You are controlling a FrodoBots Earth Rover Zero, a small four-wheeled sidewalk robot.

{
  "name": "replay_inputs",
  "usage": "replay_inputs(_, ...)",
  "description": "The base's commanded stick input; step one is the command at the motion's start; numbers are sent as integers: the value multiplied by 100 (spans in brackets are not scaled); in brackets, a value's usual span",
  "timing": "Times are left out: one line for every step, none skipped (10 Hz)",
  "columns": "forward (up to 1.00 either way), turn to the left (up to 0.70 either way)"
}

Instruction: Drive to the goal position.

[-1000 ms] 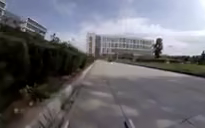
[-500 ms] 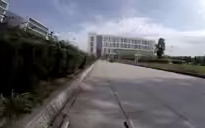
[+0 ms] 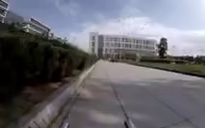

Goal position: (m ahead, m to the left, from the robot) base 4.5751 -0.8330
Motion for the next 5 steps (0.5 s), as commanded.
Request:
replay_inputs(70, 0)
replay_inputs(70, 0)
replay_inputs(70, 0)
replay_inputs(70, 0)
replay_inputs(70, 0)
